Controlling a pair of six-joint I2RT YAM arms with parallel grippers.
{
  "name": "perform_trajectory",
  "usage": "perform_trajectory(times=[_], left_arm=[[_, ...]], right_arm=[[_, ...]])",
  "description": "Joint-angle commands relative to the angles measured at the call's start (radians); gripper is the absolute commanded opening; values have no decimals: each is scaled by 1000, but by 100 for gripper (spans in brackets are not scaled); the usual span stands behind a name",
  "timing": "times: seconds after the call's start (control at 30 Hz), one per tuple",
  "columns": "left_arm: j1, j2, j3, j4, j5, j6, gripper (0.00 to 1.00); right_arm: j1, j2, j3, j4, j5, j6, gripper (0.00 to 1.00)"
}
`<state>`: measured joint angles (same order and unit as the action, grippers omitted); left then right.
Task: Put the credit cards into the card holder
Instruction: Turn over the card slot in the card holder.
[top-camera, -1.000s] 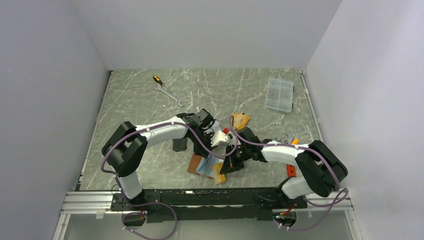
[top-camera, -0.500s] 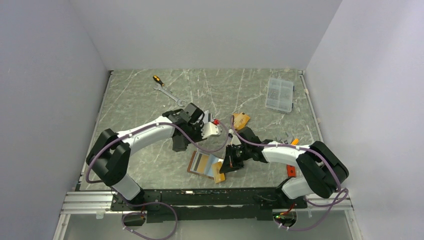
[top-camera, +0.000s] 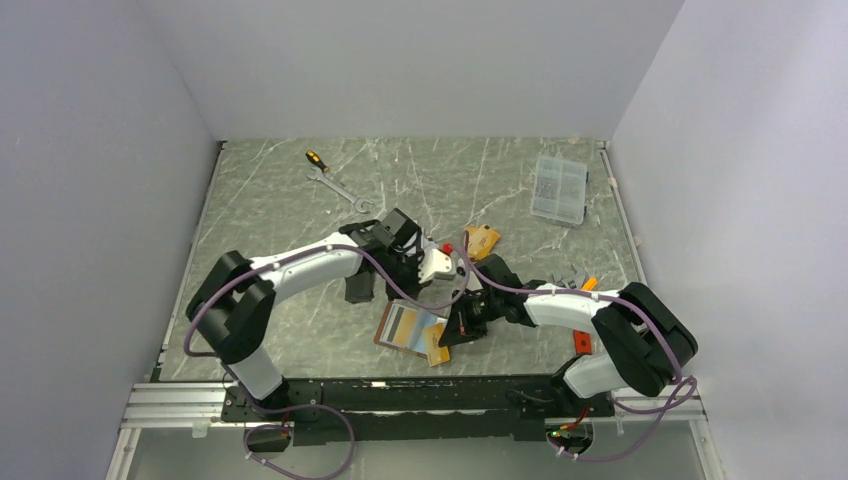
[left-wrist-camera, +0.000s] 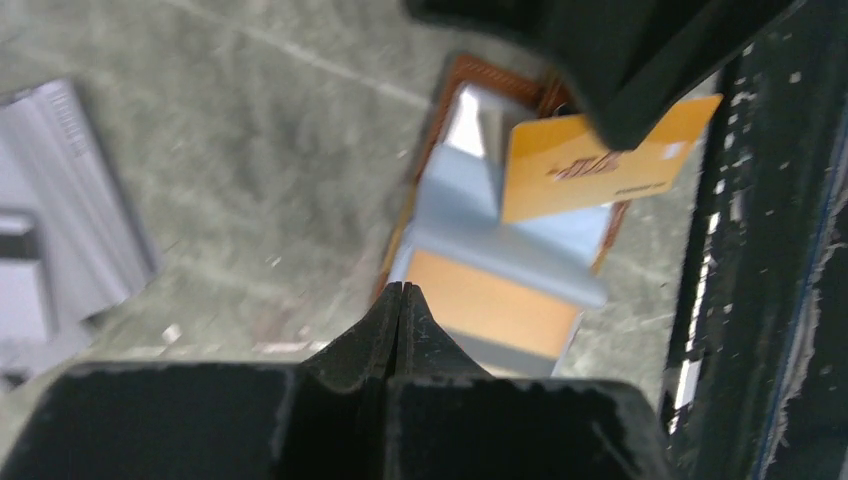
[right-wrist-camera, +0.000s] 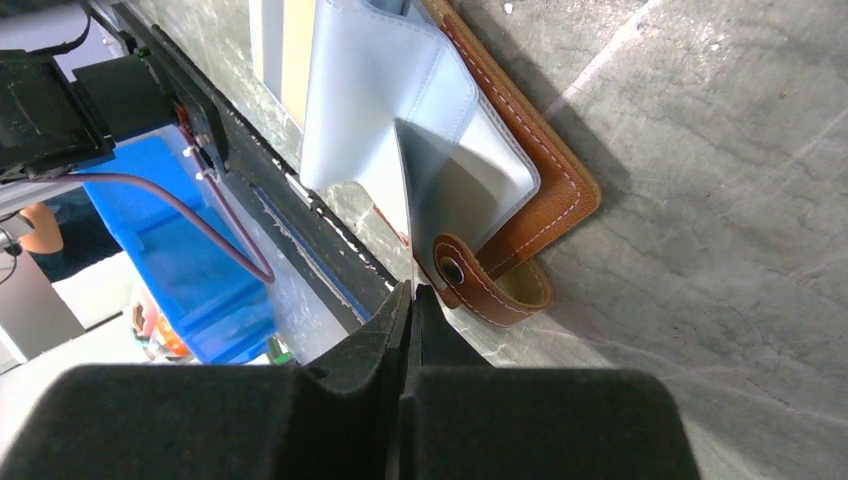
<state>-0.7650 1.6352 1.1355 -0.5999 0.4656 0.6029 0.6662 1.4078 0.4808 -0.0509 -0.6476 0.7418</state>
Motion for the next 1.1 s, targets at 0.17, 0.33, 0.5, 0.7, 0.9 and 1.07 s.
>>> perform_trajectory(times=[0.17, 0.33, 0.5, 0.7, 0.9, 1.07], left_arm=[[-57, 89, 22, 111, 135, -86, 3], [-80, 118, 5, 120, 120, -85, 3], [-99, 148, -5, 104, 97, -69, 4], [-121, 140, -39, 101, 28, -31, 3], [-121, 112, -80, 113, -69, 12, 0], [-120, 92, -90, 106, -76, 12, 0]], right_arm=[[0, -20, -9, 23, 19, -4, 0], [0, -24, -12, 28, 16, -3, 0], [0, -27, -13, 28, 15, -4, 0], [-1, -34, -23, 32, 14, -2, 0], [0, -75, -43, 13, 17, -4, 0], [-1, -108, -66, 10, 22, 3, 0]])
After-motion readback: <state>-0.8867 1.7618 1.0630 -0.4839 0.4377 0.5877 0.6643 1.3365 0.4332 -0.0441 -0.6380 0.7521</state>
